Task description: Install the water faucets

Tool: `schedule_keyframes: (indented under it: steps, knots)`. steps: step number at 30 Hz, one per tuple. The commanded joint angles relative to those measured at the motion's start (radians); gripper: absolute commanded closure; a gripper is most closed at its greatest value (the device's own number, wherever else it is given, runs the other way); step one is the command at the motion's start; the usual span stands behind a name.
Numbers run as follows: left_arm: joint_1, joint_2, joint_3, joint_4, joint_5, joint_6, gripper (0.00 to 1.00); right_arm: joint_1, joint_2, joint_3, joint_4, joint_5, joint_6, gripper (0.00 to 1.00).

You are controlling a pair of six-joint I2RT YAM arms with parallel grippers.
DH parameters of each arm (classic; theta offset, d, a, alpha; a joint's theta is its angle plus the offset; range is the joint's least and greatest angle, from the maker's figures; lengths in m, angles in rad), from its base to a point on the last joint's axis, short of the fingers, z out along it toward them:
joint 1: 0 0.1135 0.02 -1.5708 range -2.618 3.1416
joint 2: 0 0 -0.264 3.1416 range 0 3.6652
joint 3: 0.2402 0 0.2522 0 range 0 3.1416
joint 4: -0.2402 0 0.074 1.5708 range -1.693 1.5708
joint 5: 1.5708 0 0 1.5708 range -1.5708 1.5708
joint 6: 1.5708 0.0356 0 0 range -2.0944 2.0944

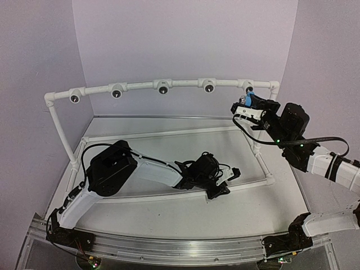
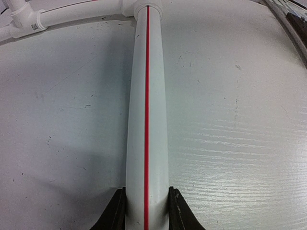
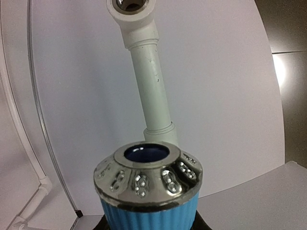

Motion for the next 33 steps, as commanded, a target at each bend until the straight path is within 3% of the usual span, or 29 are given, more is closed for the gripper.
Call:
schedule_keyframes:
  steps: [1,33]
  knots:
    - [-0.005,0.006,-0.039,-0.093,0.072,0.056,1.0,-0.003,0.006,0.038,0.091,-0.037,0.004,1.0]
    - [-0.003,0.003,-0.049,-0.093,0.083,0.055,1.0,-0.029,0.022,0.079,0.083,-0.006,-0.044,1.0]
